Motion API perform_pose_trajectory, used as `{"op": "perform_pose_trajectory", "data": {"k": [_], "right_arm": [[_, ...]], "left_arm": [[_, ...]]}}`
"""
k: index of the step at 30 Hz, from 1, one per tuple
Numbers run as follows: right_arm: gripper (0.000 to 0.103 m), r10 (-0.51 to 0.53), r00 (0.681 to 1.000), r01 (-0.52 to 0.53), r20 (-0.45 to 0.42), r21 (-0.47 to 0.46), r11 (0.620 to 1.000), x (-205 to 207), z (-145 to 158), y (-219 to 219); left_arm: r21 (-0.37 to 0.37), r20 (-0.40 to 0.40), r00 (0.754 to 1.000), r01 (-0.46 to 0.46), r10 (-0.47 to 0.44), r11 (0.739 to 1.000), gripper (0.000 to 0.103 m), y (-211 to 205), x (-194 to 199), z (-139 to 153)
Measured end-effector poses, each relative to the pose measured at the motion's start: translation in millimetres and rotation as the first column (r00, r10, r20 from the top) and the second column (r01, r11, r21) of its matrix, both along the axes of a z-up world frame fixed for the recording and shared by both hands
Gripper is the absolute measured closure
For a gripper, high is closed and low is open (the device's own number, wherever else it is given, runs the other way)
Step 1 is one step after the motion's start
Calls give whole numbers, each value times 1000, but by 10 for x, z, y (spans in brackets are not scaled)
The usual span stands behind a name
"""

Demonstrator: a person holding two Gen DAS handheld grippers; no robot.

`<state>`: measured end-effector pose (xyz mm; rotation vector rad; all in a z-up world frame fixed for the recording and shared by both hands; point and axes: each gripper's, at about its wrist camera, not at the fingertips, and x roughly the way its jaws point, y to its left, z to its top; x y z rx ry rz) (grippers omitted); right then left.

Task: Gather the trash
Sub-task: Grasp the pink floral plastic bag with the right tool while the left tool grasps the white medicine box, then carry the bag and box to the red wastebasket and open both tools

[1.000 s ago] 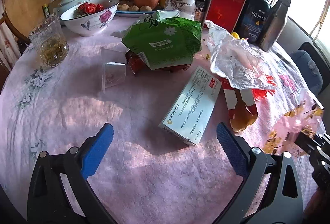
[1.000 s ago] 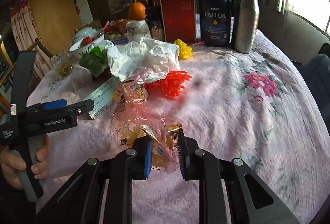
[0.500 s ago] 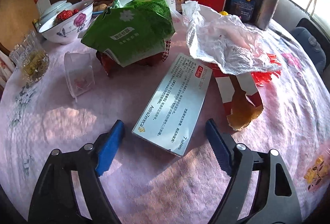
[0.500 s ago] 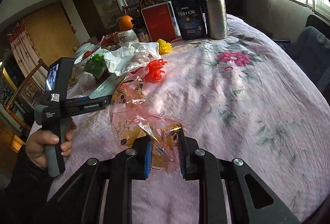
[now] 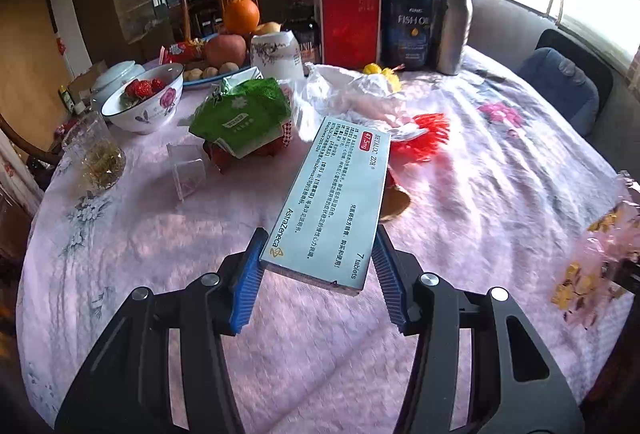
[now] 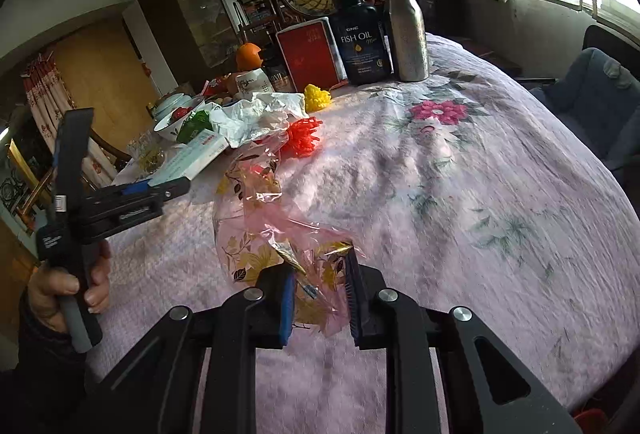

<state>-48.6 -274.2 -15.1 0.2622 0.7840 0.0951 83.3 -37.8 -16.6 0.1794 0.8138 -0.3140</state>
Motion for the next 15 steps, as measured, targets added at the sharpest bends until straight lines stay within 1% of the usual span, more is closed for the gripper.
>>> {"op": "perform_pose_trajectory", "data": {"k": [3,5,7,9,11,12,13,15], "right_arm": [[81,-20,1000,20,-13,-1,1000,-118,-51,-36],[81,-35,999,35,-7,-9,999,-242,-40,-88],[81,-67,998,67,4,-24,997,-415,9,-209],[81,-119,993,120,13,-45,992,-656,67,-408],[81,-189,982,190,18,-77,979,-947,123,-639],[81,-230,973,230,17,-91,969,-1120,139,-769],[81,-272,962,271,10,-104,957,-1291,137,-907],[81,-366,931,361,-15,-129,924,-1649,93,-1183]], "left_arm": [[-59,1,1000,26,-26,998,51,4,-229,113],[-77,0,998,58,-59,995,51,-92,-374,158],[-88,6,993,116,-116,989,51,-232,-531,199],[-92,14,981,193,-193,977,51,-435,-733,234],[-90,19,959,283,-283,955,51,-689,-946,247],[-86,18,941,337,-337,938,51,-853,-1068,245],[-80,15,922,387,-387,919,51,-1018,-1187,234],[-69,8,874,485,-486,872,51,-1345,-1443,202]]}}
